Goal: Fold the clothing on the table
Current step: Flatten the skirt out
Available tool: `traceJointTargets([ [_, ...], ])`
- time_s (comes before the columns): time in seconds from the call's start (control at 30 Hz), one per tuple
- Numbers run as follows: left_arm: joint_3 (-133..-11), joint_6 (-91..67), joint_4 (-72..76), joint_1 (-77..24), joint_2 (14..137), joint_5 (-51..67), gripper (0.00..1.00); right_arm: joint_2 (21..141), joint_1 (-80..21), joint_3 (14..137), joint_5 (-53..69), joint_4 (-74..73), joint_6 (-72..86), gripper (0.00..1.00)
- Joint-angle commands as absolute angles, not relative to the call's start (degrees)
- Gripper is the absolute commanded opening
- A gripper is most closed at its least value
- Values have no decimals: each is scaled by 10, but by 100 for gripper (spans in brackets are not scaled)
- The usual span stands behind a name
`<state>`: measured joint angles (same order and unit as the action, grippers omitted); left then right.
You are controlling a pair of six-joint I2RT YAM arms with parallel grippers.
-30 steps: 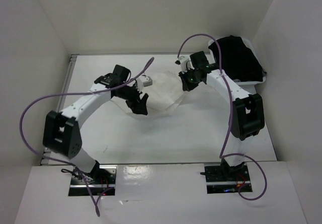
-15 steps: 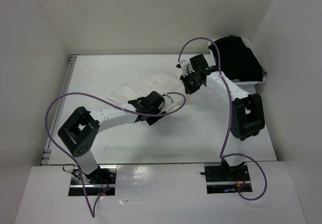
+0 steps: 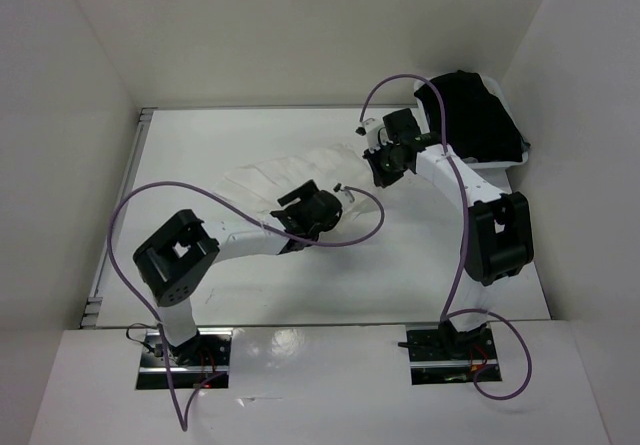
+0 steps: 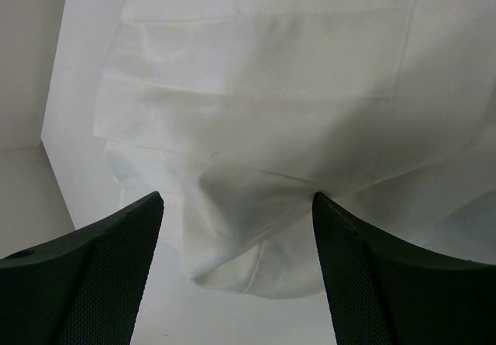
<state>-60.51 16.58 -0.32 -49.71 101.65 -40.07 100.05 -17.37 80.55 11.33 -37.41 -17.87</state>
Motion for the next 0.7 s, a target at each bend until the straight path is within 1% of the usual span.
traceJointTargets([
  [0.0, -602, 182, 28, -509, 1026, -421, 84, 975, -171, 803, 106, -367, -184, 0],
  [0.3, -591, 187, 16, -532, 1026, -403, 84, 980, -171, 809, 106, -367, -184, 0],
  [0.43, -585, 203, 41, -537, 1042, -410, 84, 985, -171, 809, 106, -367, -184, 0],
  [0.47, -585, 203, 41, -537, 1048, -410, 83, 985, -171, 809, 106, -367, -184, 0],
  [0.57, -585, 208, 54, -537, 1062, -410, 82, 985, -171, 809, 106, -367, -184, 0],
  [0.67, -591, 228, 71, -537, 1076, -416, 79, 985, -171, 809, 106, -367, -184, 0],
])
